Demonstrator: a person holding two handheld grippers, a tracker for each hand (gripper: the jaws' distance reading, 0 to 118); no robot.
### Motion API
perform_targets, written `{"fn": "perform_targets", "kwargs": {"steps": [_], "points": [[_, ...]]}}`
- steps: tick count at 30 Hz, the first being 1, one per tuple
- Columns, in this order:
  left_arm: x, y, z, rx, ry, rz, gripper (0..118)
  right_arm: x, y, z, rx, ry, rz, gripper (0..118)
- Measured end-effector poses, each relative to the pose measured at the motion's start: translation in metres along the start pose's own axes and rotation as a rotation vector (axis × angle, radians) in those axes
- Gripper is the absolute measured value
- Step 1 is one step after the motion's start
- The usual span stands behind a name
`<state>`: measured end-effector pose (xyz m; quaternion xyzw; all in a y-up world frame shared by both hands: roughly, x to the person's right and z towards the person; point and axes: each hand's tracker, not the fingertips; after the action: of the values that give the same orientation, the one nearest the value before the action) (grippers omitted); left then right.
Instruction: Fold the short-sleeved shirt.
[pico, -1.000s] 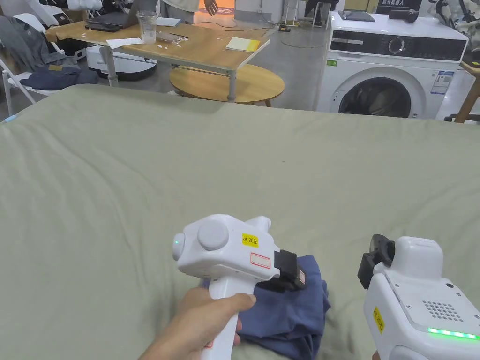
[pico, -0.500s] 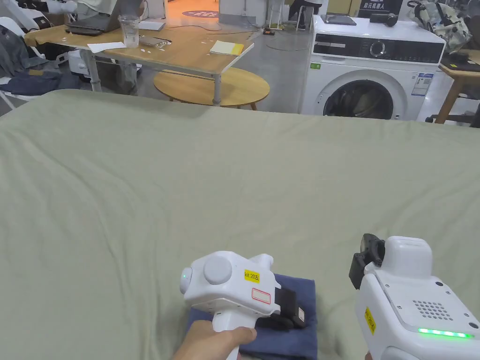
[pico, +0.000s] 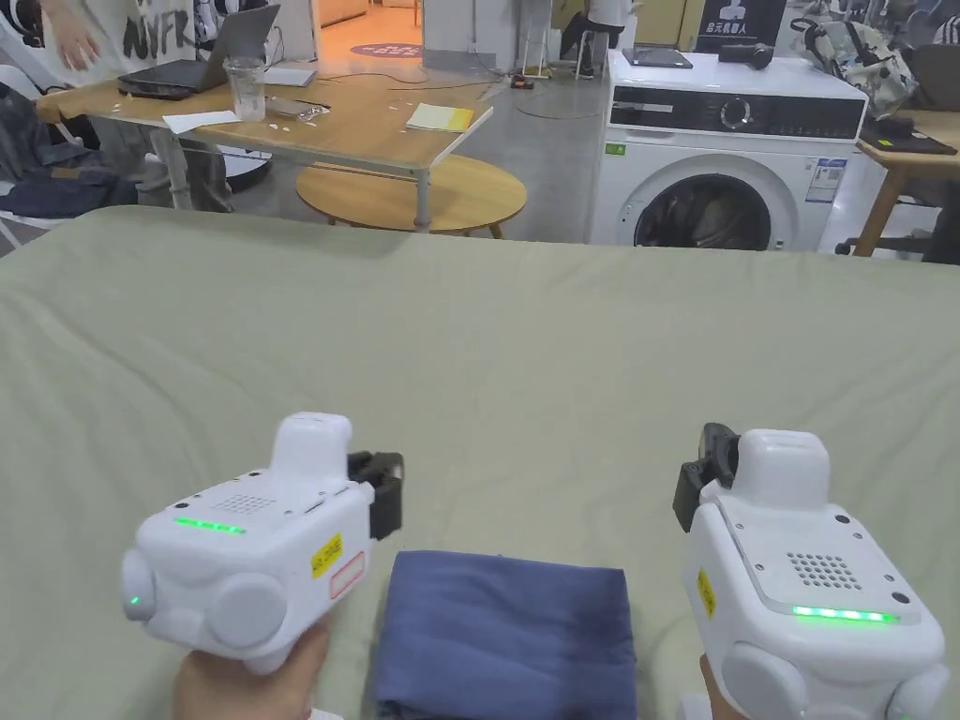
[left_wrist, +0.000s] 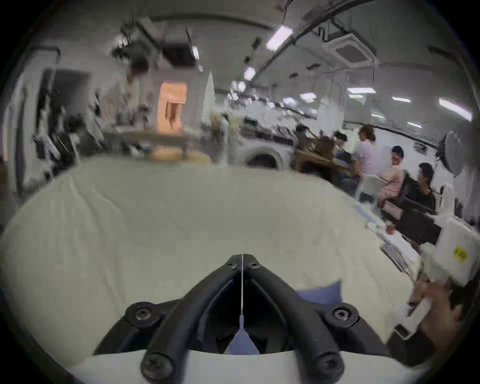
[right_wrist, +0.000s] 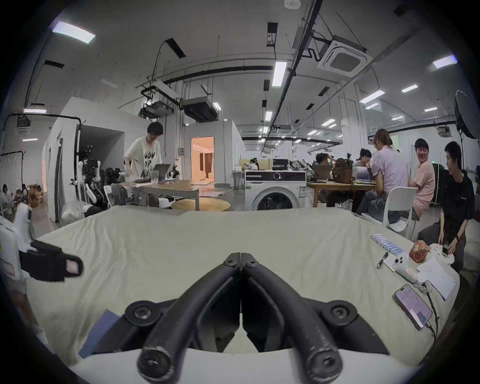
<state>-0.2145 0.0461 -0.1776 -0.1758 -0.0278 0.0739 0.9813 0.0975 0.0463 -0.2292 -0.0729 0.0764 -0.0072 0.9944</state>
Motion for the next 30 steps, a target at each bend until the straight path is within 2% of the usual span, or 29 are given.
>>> {"fn": "perform_targets", "kwargs": {"steps": [5,12,16,19,23,26,30], "points": [[-0.016,0.002,0.023,0.265,0.128,-0.005,0,-0.011,0.011,-0.002,0.061,-0.007,0.019,0],[-0.016,0.004,0.037,0.394,0.277,-0.112,0,-0.018,0.013,-0.005,0.093,-0.010,0.042,0],[-0.019,0.008,0.042,0.395,0.285,-0.112,0,-0.016,0.010,0.000,0.067,-0.006,0.033,0],[-0.022,0.010,0.042,0.367,0.276,-0.111,0,-0.016,0.000,0.018,0.002,0.040,0.027,0],[-0.028,0.009,0.041,0.332,0.249,-0.075,0,-0.024,-0.027,0.035,-0.145,0.132,0.089,0],[-0.031,0.005,0.040,0.294,0.225,-0.054,0,-0.032,-0.052,0.033,-0.282,0.189,0.094,0],[-0.034,-0.005,0.041,0.208,0.182,-0.041,0,-0.040,-0.086,0.013,-0.450,0.196,0.102,0]]}}
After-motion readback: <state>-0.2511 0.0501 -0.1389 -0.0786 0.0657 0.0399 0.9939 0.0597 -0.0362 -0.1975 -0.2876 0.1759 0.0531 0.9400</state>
